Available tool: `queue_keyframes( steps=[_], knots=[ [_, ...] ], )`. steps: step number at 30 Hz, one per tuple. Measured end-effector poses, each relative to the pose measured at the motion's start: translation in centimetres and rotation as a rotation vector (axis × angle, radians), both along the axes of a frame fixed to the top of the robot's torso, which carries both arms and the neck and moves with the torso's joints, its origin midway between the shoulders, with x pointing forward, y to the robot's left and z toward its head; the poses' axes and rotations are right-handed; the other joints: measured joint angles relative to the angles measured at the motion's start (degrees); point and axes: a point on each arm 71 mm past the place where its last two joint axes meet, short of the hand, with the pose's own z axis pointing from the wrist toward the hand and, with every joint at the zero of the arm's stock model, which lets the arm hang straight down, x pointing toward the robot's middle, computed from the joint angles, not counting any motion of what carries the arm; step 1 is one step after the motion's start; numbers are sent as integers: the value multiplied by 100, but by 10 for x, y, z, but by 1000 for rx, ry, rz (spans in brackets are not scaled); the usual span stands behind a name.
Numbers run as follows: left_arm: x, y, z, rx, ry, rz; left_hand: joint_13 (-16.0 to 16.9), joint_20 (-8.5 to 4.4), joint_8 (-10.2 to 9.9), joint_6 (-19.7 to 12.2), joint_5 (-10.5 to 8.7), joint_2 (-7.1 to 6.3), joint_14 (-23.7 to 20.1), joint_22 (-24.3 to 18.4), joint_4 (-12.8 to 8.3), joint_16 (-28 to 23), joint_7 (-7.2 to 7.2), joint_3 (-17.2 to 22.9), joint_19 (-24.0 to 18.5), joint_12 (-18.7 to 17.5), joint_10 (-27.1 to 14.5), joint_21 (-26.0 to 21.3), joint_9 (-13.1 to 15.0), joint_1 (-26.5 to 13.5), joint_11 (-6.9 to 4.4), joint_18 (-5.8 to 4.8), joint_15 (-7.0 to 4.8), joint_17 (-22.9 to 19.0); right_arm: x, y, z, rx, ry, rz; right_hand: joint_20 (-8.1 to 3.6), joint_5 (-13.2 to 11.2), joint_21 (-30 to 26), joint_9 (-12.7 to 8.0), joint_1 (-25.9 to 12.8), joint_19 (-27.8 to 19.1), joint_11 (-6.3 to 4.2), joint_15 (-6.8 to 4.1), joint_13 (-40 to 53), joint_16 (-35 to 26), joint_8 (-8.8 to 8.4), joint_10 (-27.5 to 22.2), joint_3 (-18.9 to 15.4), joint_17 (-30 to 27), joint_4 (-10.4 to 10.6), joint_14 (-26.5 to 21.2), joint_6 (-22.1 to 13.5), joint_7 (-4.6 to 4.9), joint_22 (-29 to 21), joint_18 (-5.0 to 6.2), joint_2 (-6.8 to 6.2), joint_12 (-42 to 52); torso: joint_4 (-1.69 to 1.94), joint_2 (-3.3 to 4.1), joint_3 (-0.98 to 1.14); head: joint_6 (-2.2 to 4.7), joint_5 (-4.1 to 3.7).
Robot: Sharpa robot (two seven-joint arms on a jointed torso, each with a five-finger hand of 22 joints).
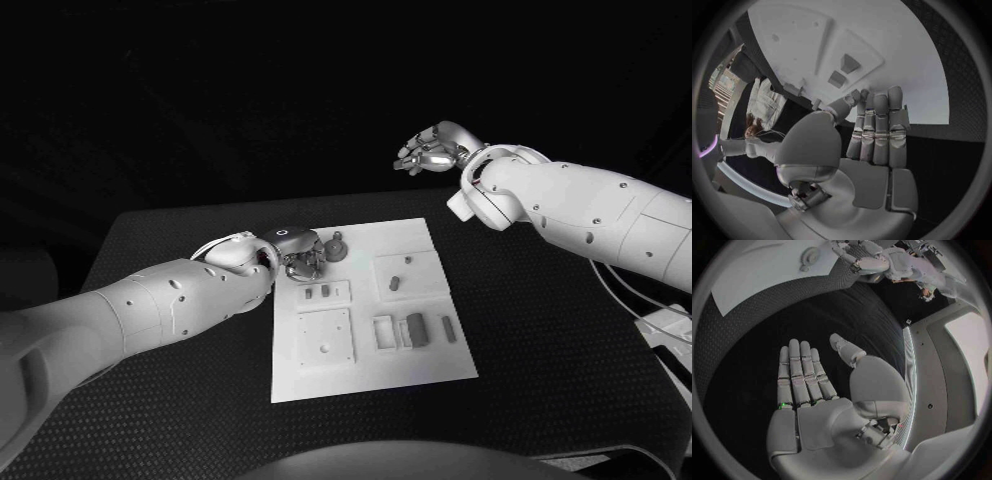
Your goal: Assemble the parts on the task board
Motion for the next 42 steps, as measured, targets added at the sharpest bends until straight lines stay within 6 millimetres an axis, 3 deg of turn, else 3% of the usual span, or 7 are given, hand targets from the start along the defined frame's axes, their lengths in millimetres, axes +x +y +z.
queue_keyframes(
  steps=[8, 33, 39, 42],
  knots=[
    [0, -2, -2, -3, -2, 5, 163, -11, -17, -6, 0, 0, 0, 0, -13, 0, -6, 12, 13, 0, -8, 0, -2, 0, 7, 0, 0, 5, 0, 0, 0, 0, 0, 1, 0, 0, 0, 0, 0, 0, 0, 0, -6, -21, 0, 0, 0, 0, 0, 0, 0, 0, 2, 1, 0, 0, -2, 1, -1, 4, -7],
    [3, -1, -2, 25, 32, -6, 164, -2, -10, -34, -6, 0, 11, 20, -2, 0, -14, 21, 20, -45, -10, 0, 1, 0, 8, 0, 8, 24, 0, 0, 0, 0, 0, 0, 0, 0, 0, -4, 0, 0, 0, 0, -16, -21, 0, 0, 0, 16, 0, 0, 0, 0, 6, 1, 0, 0, 1, -1, 2, -19, -26],
    [3, -1, -3, 20, 31, -4, 160, -18, -11, -34, -22, 11, 17, 44, 5, -53, 8, 14, -8, -45, -10, -10, -7, -11, 8, 0, 2, 45, 0, 0, 0, 0, 0, 0, 0, 0, 0, -4, 0, -1, 0, 0, -21, -43, 0, 0, -1, 19, 1, 0, 0, 0, 11, 0, 0, 0, 1, -1, 2, -12, -21],
    [3, 0, -3, 14, 31, -1, 153, 7, -44, -109, -19, 49, -19, 47, 28, -135, 83, -9, -95, -84, -82, -88, -7, -49, 71, -5, 38, 47, 0, 0, 0, 0, 0, 0, 0, 0, 0, -9, 0, -1, 0, 0, -22, -43, 0, 0, -16, 21, 16, 0, 0, 0, 11, 0, 0, 0, 1, -1, 1, -12, -21]
  ],
)
